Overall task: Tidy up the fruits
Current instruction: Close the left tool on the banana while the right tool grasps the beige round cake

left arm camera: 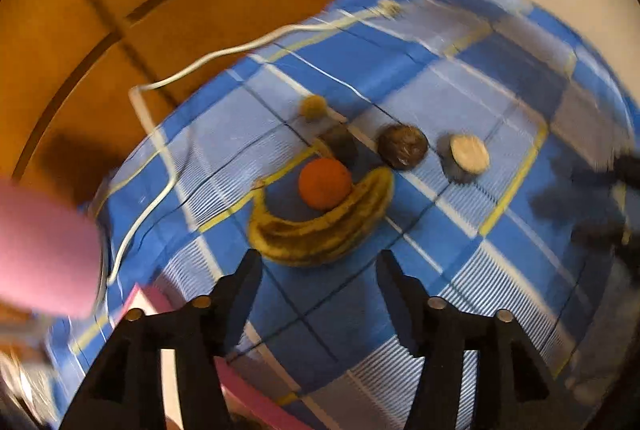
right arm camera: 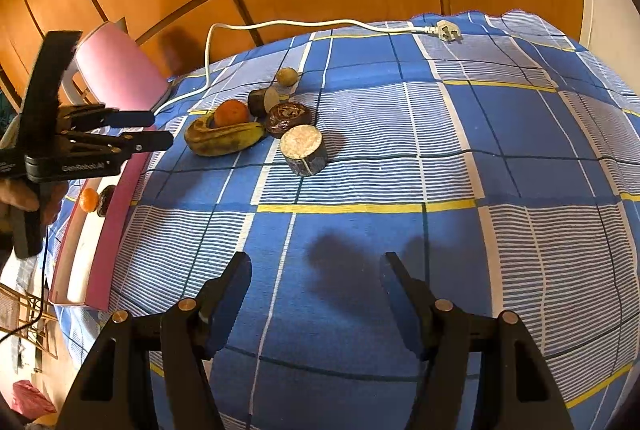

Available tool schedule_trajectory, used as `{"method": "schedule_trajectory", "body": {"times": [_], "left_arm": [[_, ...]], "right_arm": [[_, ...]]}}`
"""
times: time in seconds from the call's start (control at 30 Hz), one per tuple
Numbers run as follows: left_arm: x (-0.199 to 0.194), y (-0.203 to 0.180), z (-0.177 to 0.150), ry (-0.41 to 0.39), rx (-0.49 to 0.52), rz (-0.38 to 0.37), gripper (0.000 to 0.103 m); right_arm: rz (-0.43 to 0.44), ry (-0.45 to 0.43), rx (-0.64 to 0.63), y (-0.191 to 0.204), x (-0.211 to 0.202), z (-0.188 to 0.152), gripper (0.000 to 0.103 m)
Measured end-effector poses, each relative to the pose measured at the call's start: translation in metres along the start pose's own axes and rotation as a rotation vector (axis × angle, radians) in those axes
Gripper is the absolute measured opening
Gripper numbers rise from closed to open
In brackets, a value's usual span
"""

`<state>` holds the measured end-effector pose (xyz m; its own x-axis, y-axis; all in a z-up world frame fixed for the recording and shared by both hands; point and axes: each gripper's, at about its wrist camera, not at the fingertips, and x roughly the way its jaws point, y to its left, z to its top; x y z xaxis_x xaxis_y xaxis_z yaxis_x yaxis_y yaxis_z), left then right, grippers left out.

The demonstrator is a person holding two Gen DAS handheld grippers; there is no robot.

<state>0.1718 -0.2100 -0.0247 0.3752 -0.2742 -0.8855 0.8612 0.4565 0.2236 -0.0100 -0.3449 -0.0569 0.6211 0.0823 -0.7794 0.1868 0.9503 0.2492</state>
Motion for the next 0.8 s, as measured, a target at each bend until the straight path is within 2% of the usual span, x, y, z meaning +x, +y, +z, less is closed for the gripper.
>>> {"method": "schedule_trajectory", "body": {"times": [0.1, 0.2, 0.47, 0.53, 0.7, 0.73, 0.77, 0.8], "left_arm": [[0.015, -0.009, 0.005, 0.038, 0.132, -0.018, 0.066], [0.03, -0.013, 0.009, 0.057, 0.211, -0.022, 0.066], [0.049, -0.005, 0.015, 0.068, 0.21, -0.076, 0.065], [0.047, -0.003, 0.016, 0.062, 0.195, -0.059, 0.054], [0.037, -0.003, 0.008, 0.048, 0.178, -0.068, 0.042], [0.035, -0.003, 0.007, 0.048, 0.169, -0.075, 0.035], [0.032, -0.001, 0.005, 0.048, 0.153, -0.093, 0.021], [0.027, -0.001, 0.003, 0.041, 0.137, -0.101, 0.016]], "right_arm": [[-0.008, 0.007, 0.007, -0.005, 0.002, 0.001, 0.067], [-0.015, 0.016, 0.017, -0.009, 0.004, 0.003, 0.067], [-0.025, 0.03, 0.016, -0.013, 0.01, 0.008, 0.067], [-0.027, 0.03, 0.014, -0.012, 0.011, 0.01, 0.067], [-0.028, 0.037, 0.015, -0.012, 0.016, 0.011, 0.067], [-0.028, 0.036, 0.012, -0.011, 0.016, 0.012, 0.067], [-0.025, 0.034, 0.012, -0.011, 0.015, 0.012, 0.067], [-0.021, 0.031, 0.011, -0.01, 0.015, 0.013, 0.067]]}}
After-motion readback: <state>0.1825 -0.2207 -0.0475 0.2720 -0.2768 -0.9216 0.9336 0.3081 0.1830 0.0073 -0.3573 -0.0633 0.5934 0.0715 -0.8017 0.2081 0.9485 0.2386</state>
